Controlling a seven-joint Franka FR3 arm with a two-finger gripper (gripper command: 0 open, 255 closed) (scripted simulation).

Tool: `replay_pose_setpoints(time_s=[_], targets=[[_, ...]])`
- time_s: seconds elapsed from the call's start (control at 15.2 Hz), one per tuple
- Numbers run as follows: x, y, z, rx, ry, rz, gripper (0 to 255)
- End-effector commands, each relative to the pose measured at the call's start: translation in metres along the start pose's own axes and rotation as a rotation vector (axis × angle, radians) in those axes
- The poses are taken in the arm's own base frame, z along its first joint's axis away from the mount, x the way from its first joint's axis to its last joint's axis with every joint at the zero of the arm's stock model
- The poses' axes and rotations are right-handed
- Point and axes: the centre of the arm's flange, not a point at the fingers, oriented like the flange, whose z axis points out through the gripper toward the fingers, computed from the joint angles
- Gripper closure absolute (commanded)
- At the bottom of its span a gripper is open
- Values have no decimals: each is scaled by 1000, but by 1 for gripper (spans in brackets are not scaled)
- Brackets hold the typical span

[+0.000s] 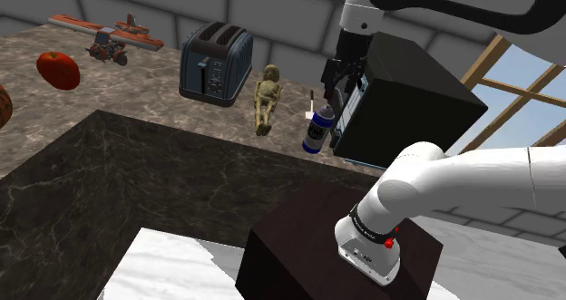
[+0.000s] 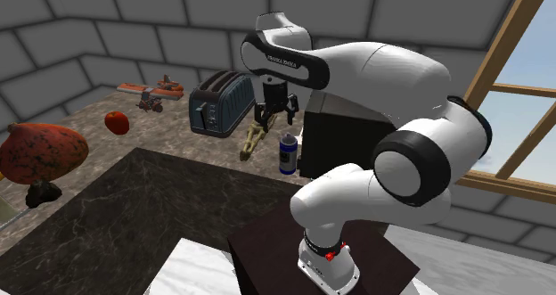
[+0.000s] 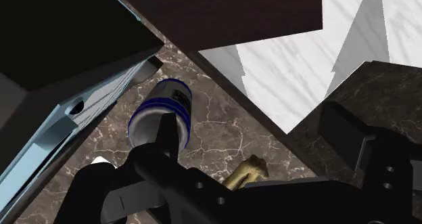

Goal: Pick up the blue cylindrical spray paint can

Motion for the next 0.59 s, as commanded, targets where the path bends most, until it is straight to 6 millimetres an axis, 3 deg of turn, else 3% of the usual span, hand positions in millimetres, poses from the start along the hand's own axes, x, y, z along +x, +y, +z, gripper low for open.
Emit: replay_pose_setpoints(time_s=[0.0, 0.26, 0.53], targets=[[0, 0, 0, 0, 0, 0, 0], [86, 43, 29, 52, -355, -106, 0], [159, 75, 88, 104, -711, -212, 0]])
